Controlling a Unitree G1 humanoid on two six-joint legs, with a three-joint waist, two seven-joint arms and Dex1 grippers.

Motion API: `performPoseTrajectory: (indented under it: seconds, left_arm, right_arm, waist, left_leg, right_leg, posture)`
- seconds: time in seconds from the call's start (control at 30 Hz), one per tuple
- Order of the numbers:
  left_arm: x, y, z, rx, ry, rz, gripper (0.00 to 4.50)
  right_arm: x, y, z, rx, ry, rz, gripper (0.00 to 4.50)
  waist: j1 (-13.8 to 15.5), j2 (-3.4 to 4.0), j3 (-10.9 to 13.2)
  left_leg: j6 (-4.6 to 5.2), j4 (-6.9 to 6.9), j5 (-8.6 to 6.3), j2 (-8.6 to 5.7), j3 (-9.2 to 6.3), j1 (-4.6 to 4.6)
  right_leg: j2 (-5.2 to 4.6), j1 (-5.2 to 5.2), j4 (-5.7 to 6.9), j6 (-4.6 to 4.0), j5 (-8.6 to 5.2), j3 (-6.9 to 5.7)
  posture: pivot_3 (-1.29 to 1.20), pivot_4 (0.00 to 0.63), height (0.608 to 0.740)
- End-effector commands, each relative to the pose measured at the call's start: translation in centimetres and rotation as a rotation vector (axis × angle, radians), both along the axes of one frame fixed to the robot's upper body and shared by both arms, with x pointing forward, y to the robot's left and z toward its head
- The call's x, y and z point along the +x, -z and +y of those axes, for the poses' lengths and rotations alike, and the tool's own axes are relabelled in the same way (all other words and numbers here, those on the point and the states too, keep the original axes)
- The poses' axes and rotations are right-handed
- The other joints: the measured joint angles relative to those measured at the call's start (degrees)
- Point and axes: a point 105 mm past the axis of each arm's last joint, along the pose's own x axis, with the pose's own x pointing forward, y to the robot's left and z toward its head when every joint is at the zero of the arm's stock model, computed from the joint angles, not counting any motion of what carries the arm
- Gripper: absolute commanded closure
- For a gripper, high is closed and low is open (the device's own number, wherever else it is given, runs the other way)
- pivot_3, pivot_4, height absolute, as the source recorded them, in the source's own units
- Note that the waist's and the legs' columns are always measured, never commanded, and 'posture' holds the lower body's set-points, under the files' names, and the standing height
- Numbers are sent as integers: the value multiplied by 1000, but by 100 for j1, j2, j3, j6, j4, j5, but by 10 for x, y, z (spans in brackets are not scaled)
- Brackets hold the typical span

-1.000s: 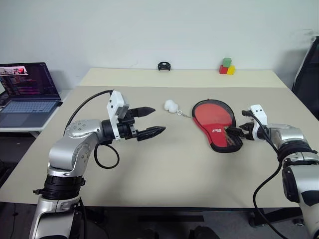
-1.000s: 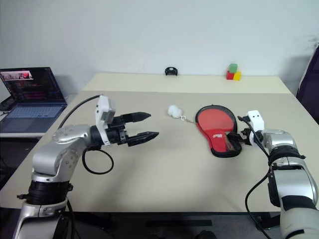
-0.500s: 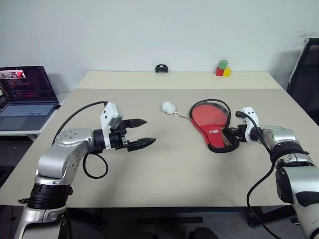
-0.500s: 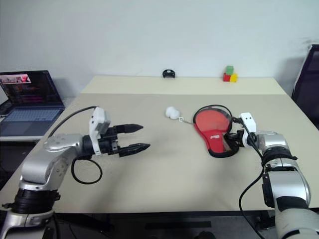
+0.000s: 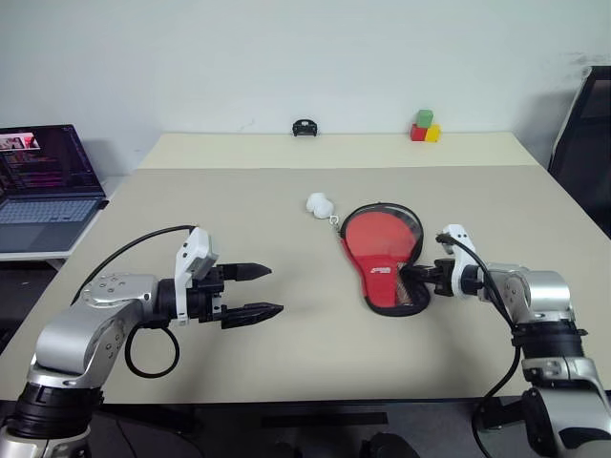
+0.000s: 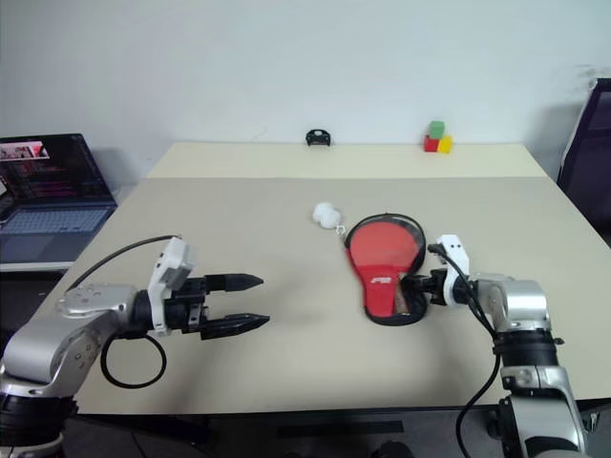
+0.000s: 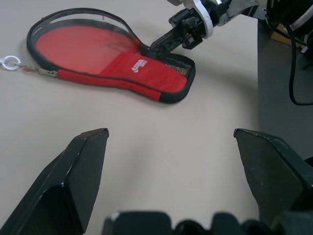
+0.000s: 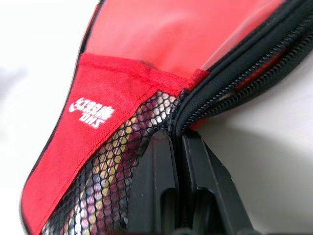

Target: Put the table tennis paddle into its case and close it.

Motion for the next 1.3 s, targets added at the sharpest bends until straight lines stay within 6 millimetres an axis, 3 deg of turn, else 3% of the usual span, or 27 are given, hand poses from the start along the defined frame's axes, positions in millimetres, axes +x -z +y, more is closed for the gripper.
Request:
performPoseTrajectory:
  seconds: [0.03, 0.27, 0.47, 1.0, 1.03, 1.1, 1.3]
  left_arm:
    - [-11, -8, -3, -4, 41, -15, 0]
    - [-38, 5, -6, 4, 96, 83, 0]
    - [-44, 7, -6, 4, 95, 106, 0]
    - [-40, 5, -8, 8, 96, 106, 0]
    - [-40, 5, -8, 8, 95, 106, 0]
    - [-40, 6, -8, 7, 93, 105, 0]
    - [-40, 6, -8, 5, 87, 104, 0]
  right_arm:
    - [-18, -8, 22, 58, -67, 10, 4459]
    - [-63, -8, 53, 131, -105, 64, 4459]
    - [-91, -1, 66, 170, -107, 103, 4459]
    - [-101, 26, 49, 129, 42, 182, 4459]
    - [-102, 27, 49, 129, 47, 186, 3963]
    - [-106, 29, 48, 130, 52, 192, 3503]
    - [-112, 31, 48, 131, 53, 200, 1467]
  waist:
    - [1, 0, 0]
    - [13, 1, 1]
    - [100, 2, 1]
    - [131, 2, 1]
    - [134, 1, 0]
    - [135, 1, 0]
    - [137, -5, -5]
  left_leg:
    - [0, 0, 0, 0, 2, 0]
    - [-2, -8, -3, 3, 4, -6]
    - [-3, -5, -3, 2, 7, -5]
    - [-3, -7, -3, 0, 10, -3]
    - [-3, -7, -3, 0, 10, -3]
    - [-3, -7, -3, 0, 9, -3]
    - [-3, -7, -3, 0, 9, 8]
  right_leg:
    - [0, -1, 0, 0, 0, 1]
    - [2, -13, -2, -1, -1, 8]
    - [2, -12, -1, -1, -1, 12]
    - [3, -11, -4, 0, -2, 11]
    - [3, -11, -4, 0, -2, 11]
    - [3, -10, -5, 0, -2, 11]
    - [3, 1, -5, 0, -2, 11]
  posture:
    - [0, 150, 740]
    - [0, 150, 740]
    - [0, 150, 740]
    - [0, 150, 740]
    - [0, 150, 740]
    - [0, 150, 740]
    - [0, 150, 740]
